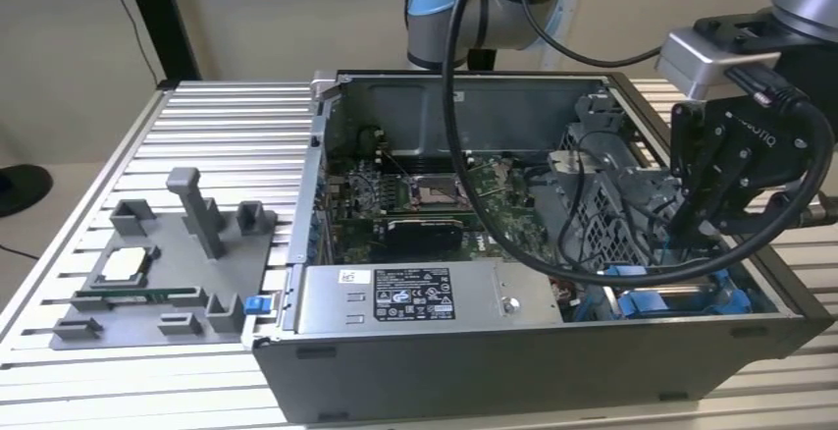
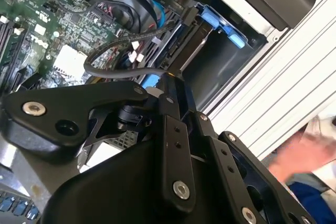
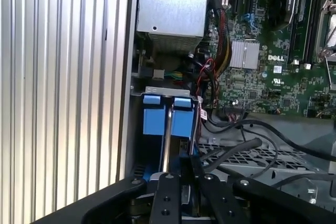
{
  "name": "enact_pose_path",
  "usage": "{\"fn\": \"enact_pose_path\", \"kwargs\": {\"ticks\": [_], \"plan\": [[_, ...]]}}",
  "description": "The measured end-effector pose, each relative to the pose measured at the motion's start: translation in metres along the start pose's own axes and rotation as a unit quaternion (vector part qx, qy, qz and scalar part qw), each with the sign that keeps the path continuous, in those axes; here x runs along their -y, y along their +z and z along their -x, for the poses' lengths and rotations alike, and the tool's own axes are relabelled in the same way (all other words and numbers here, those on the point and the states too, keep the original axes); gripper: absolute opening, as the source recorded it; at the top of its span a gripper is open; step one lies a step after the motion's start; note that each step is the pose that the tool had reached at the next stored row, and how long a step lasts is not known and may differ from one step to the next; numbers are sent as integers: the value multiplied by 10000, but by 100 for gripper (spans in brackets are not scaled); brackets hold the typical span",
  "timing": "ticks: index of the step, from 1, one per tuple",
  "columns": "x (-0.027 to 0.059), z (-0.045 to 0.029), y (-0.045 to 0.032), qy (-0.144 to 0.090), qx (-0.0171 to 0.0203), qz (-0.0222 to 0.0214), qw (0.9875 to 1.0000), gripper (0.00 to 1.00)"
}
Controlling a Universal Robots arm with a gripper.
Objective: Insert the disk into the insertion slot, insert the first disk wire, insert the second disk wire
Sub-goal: 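Insert the first disk wire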
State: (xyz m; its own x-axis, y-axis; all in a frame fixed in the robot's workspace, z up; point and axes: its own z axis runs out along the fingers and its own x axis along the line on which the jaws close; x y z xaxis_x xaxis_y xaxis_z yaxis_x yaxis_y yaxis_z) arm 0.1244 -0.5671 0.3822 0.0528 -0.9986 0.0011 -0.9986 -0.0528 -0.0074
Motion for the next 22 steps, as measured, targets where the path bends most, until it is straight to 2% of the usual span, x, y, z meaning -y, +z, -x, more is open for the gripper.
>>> {"fn": "enact_pose_path", "kwargs": {"ticks": [4,11,14,22], "plan": [[10,0,6,43,3,66,10000,0],[30,-2,24,132,8,153,9998,0],[48,-3,37,168,8,172,9997,0],[208,-12,74,180,10,222,9996,0]]}}
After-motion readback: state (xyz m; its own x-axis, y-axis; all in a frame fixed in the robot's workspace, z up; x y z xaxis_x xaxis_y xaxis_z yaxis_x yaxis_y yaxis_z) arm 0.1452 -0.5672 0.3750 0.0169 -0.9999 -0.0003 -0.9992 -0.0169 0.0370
